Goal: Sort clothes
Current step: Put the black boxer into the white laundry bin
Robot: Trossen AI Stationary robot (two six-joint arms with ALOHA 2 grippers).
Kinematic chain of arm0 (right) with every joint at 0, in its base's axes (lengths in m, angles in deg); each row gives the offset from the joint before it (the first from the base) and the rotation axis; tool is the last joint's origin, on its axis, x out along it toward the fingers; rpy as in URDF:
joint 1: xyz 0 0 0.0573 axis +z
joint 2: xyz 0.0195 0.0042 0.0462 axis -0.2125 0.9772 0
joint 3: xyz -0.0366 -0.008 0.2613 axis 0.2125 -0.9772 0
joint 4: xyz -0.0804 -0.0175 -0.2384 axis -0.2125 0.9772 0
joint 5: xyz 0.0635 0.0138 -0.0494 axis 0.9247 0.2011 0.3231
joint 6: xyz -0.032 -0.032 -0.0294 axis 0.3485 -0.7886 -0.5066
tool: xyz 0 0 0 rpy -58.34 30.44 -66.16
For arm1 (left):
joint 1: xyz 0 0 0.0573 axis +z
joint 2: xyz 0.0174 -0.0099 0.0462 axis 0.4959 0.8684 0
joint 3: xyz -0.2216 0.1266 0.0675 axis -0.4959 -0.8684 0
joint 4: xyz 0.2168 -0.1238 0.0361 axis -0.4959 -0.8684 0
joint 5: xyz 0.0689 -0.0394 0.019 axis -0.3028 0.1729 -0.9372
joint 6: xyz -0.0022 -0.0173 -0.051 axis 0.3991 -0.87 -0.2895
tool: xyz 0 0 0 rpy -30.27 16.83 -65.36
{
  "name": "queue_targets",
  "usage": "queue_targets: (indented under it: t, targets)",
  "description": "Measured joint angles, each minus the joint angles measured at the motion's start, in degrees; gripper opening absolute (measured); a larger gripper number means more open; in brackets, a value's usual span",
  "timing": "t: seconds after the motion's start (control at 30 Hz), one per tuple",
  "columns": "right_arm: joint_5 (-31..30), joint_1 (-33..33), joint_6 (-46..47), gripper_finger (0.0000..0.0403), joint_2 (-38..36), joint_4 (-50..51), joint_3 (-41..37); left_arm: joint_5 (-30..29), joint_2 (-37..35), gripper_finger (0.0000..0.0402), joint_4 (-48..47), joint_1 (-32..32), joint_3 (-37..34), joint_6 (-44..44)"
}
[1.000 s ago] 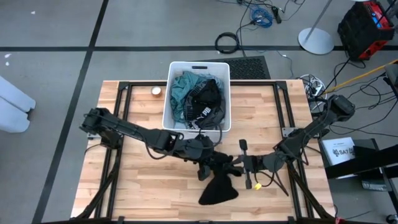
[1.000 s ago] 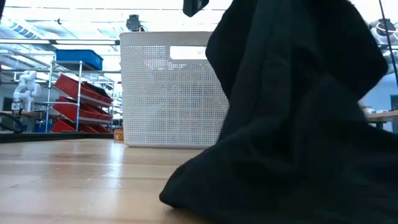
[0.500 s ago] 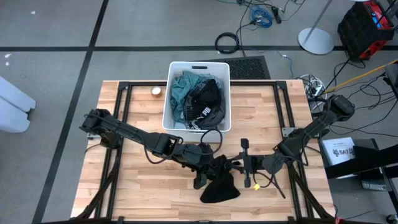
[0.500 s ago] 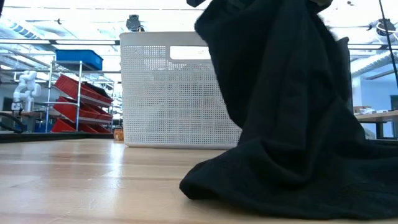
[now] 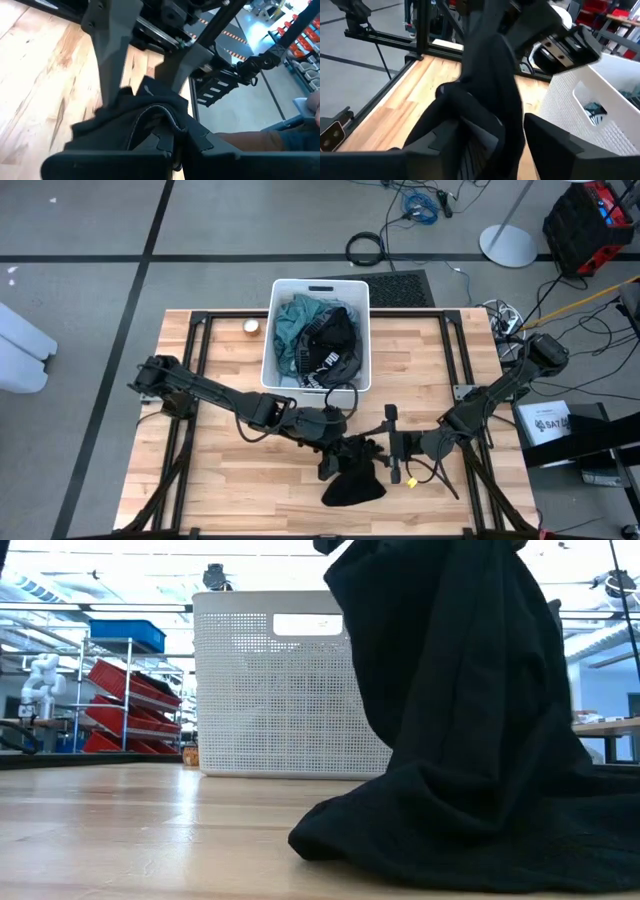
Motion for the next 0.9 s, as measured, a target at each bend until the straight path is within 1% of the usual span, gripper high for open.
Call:
queue_targets:
  t: [0.13,0.2,0.3,0.43,0.5,0.57,0.63,0.73,0.8,0.83,0.9]
  targets:
    - [0.03,-0.44,-2.58,0.0201,1.90,-1.67,0.00,0.01,0.01,0.0013,0.91,0.01,0.00,0.02]
    - [0.12,-0.91,-4.23,0.0203,2.67,-3.68,0.00,0.91,0.01,0.0013,1.76,0.01,0.00,0.00]
    - [0.12,-1.72,-6.04,0.0203,3.52,-6.37,0.00,1.72,0.01,0.0013,1.75,0.01,0.00,0.00]
    - [0.31,-2.95,-7.65,0.0202,3.83,-7.44,0.00,1.78,0.01,0.0013,1.63,0.01,0.00,-0.01]
    - [0.30,-3.37,-7.29,0.0196,3.84,-7.29,0.00,1.78,0.01,0.0013,1.62,0.02,0.00,-0.04]
    - [0.29,-3.37,-7.22,0.0177,3.87,-7.29,0.00,1.79,0.01,0.0013,1.48,0.05,0.00,-0.04]
    - [0.35,-3.33,-7.19,0.0146,3.87,-7.21,0.00,1.79,0.01,0.0013,1.48,0.03,0.00,-0.04]
    - [0.31,-3.29,-7.33,0.0072,3.87,-7.15,0.00,1.74,0.01,0.0013,1.48,0.05,0.00,-0.11]
    - [0.27,-3.05,-7.54,0.0023,3.87,-6.78,0.00,1.68,0.01,0.0016,1.38,0.05,0.00,-1.84]
    - [0.25,-2.90,-7.90,0.0014,3.87,-6.72,0.00,1.68,0.01,0.0020,1.11,0.03,0.00,-2.83]
    - [0.23,-2.83,-7.91,0.0012,3.87,-6.72,0.00,1.79,0.01,0.0034,0.03,-0.02,0.00,-2.98]
